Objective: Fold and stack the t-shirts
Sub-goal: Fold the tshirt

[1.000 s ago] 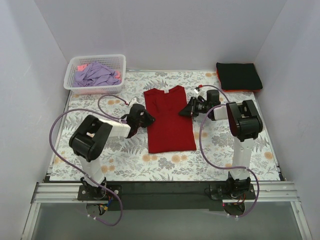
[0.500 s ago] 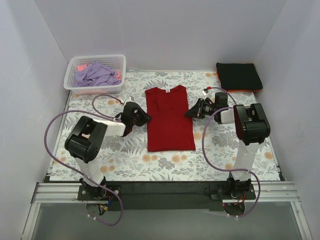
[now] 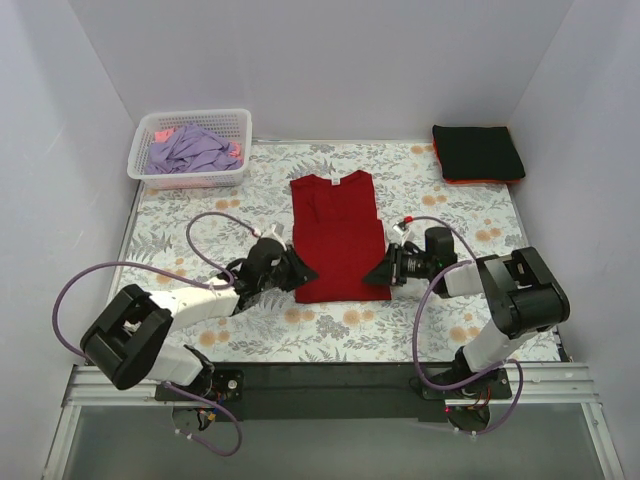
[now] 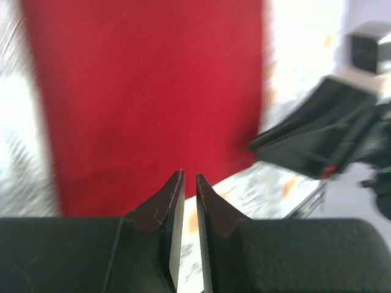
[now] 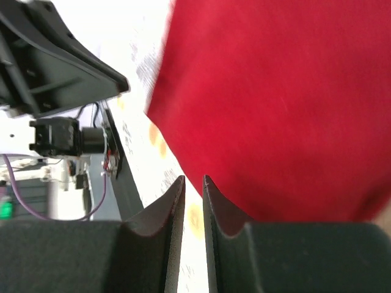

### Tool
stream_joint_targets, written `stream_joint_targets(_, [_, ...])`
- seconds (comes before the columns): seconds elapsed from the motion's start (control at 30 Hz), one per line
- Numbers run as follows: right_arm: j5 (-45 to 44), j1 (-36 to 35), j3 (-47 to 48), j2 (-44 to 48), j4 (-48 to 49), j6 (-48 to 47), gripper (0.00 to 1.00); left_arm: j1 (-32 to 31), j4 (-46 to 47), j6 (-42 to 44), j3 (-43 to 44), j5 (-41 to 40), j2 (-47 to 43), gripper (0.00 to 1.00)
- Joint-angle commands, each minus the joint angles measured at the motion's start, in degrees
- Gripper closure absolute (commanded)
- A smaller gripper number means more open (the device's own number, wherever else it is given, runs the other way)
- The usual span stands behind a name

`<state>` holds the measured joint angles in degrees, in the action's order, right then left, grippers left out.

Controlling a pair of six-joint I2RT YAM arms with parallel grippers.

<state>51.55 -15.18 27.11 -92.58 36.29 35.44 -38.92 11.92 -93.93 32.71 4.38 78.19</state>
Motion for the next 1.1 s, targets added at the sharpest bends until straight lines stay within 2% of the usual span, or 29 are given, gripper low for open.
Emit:
stream_joint_targets(0.0, [-0.30, 0.06, -4.08, -2.08, 3.61, -1.25, 0.77, -0.81, -3.40, -4.85, -5.71, -0.25, 0.90, 0.89])
stream_joint_targets(0.13, [-2.42, 1.29, -7.77, -8.39, 5.19, -3.10, 0.78, -0.81, -0.59, -8.98, -10.64, -0.78, 2.84, 0.92])
stream_joint_targets(0.23, [-2.51, 2.61, -9.27, -8.94, 6.07, -2.66, 0.79, -0.81, -1.81, -11.27, -12.93, -1.13, 1.62, 0.93])
stream_joint_targets(0.3, [-2.16, 2.70, -10.76, -6.58, 5.81, -2.13, 0.79, -0.72, -3.74, -11.80, -14.51, -2.09, -3.10, 0.93])
stream_joint_targets(0.43, [-1.63, 2.70, -11.56, 4.74, 5.19, -0.11, 0.78, -0.72, -8.30, -11.36, -15.31, -6.31, -13.82, 0.93])
stream_joint_targets(0.57, [-3.37, 2.70, -9.45, 8.81, 4.75, 1.47, 0.78, -0.46, -8.24, -9.00, -14.25, -8.86, -17.81, 0.93])
stream_joint_targets(0.73, [-7.16, 3.93, -6.82, 4.70, 4.75, 1.56, 0.78, -0.28, -4.72, -5.66, -9.08, -7.99, -11.06, 0.91])
stream_joint_targets(0.9, [-9.98, 6.30, -5.67, -2.42, 5.02, 1.65, 0.78, -0.11, -3.13, -1.43, -3.45, -7.81, 2.28, 0.89])
stream_joint_targets(1.0, [-10.42, 7.27, -6.02, -5.24, 5.02, 0.60, 0.78, 0.24, -3.22, -2.83, -3.52, -7.63, 6.17, 0.89])
stream_joint_targets(1.07, [-10.07, 7.36, -7.24, -4.46, 4.93, 0.33, 0.78, 0.33, -3.40, -3.28, -4.49, -7.20, 5.66, 0.89])
